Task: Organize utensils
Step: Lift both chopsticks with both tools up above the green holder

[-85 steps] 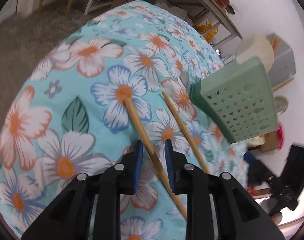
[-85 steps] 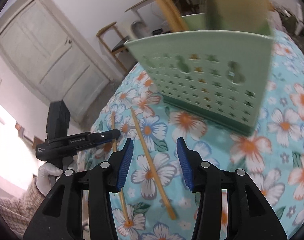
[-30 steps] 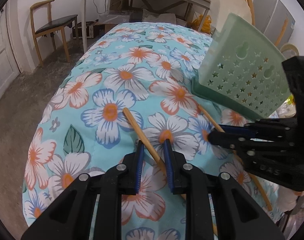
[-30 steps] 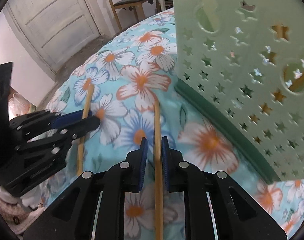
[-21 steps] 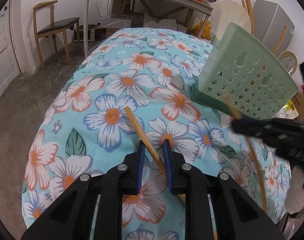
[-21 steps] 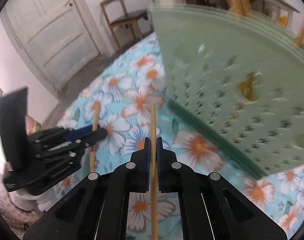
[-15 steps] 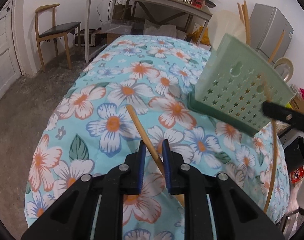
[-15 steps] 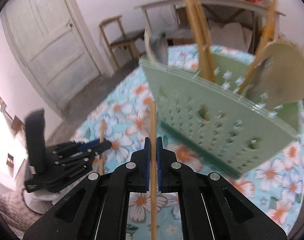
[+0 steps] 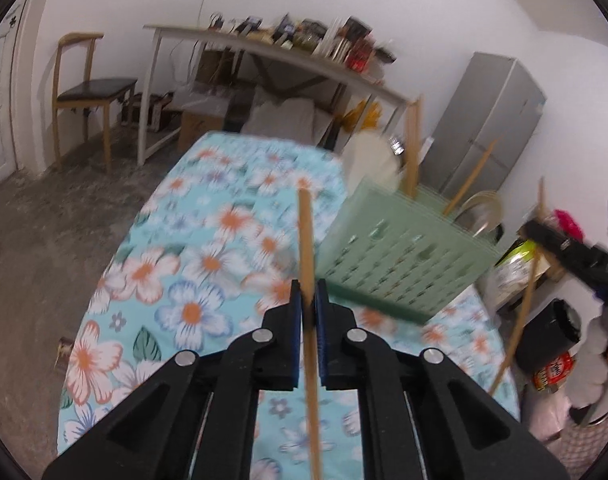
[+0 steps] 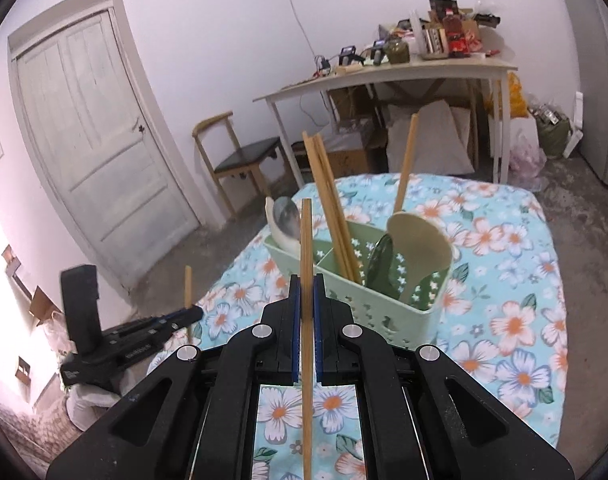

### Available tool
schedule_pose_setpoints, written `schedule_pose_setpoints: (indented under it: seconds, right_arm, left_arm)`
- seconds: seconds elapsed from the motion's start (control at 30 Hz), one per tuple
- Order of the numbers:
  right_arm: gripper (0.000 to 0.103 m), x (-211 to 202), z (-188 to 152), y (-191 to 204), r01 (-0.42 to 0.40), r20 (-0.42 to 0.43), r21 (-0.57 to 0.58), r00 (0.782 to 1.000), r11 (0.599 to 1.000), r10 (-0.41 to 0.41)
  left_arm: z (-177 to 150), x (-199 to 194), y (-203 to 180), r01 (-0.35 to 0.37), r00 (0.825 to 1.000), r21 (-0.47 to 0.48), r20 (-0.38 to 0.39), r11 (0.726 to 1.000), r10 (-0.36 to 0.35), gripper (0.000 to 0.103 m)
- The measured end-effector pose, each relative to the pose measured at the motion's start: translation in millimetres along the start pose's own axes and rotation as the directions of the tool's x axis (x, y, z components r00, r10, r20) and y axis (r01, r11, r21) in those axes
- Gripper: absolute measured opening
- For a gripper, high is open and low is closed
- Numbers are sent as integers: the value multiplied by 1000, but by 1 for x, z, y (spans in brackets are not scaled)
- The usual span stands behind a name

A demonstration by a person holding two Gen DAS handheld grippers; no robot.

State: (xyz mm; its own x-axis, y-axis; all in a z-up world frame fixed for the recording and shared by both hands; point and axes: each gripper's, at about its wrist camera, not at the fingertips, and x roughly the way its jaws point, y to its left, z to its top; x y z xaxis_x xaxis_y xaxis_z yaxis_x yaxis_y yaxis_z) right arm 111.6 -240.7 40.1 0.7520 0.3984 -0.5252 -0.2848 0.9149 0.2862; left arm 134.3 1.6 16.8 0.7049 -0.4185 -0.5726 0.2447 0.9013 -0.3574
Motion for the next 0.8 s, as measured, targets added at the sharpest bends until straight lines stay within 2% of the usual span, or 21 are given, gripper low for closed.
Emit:
schedule_pose_setpoints:
  seconds: [0.13, 0.23, 0.3, 0.4, 0.5, 0.6, 0.7, 0.8]
  right_arm:
    - [4, -12, 3, -8, -2, 17, 7, 1000, 1000, 2]
    - [4, -7, 2, -6, -6, 22, 19, 1000, 1000, 6]
    - [4, -5, 3, -7, -10, 25, 25, 1000, 1000, 9]
    - [4, -6, 1, -8, -16, 28, 33, 999, 999, 15]
    - [4, -10, -3, -8, -22, 36, 38, 999, 999, 21]
    - [4, -14, -3, -11, -28, 46, 44, 999, 999, 25]
    - [4, -17, -3, -14, -31, 54, 48, 998, 998, 28]
    - [4, -19, -2, -20, -36, 58, 59, 998, 998, 32]
  left_arm:
    - [19, -18, -14, 68, 996, 16, 60, 998, -69, 5]
    - [38, -35, -29, 127, 982, 48, 135, 991, -132, 5]
    - [52, -47, -40, 159, 964, 79, 202, 984, -172, 5]
    - [76, -61, -60, 186, 925, 138, 310, 973, -221, 5]
    - [102, -68, -81, 176, 874, 202, 419, 964, -247, 5]
    - [123, -62, -97, 184, 833, 228, 480, 956, -275, 5]
    - [138, -47, -113, 168, 805, 257, 521, 952, -283, 6]
    - [145, -23, -125, 162, 804, 268, 523, 950, -284, 6]
